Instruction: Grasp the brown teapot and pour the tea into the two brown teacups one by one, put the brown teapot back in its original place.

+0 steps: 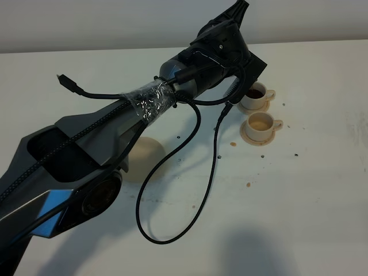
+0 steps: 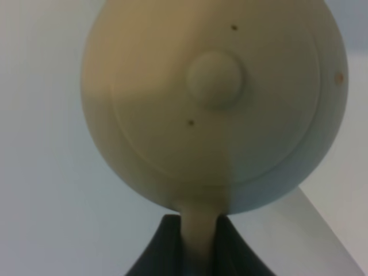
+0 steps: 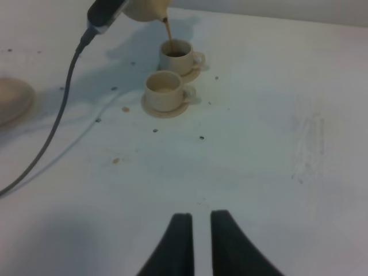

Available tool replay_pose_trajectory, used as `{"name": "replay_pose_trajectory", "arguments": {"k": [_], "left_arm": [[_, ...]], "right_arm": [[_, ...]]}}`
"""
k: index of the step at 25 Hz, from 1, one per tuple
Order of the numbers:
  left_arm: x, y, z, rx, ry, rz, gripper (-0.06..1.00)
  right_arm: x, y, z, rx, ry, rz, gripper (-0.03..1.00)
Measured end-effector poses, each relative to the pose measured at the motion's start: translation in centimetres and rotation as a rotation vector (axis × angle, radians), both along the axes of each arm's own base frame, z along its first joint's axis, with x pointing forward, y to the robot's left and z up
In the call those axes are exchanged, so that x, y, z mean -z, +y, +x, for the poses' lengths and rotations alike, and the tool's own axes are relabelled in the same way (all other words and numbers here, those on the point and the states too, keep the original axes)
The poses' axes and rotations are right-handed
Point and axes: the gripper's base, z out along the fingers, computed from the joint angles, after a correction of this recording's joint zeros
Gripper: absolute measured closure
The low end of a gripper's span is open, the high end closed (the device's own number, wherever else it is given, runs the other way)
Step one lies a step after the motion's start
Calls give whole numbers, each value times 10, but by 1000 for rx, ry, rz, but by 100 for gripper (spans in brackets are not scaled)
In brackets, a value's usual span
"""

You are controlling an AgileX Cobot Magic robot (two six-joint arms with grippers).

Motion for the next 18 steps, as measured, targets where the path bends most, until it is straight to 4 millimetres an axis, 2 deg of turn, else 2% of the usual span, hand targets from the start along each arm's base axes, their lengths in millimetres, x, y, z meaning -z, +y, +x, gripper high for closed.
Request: {"name": "replay_pose_trajectory", "arguments": {"k": [18], "left_arm": [[0,0,0,-1,-4,-7,87]], "right_arm": [[0,0,0,0,0,0,88]]}}
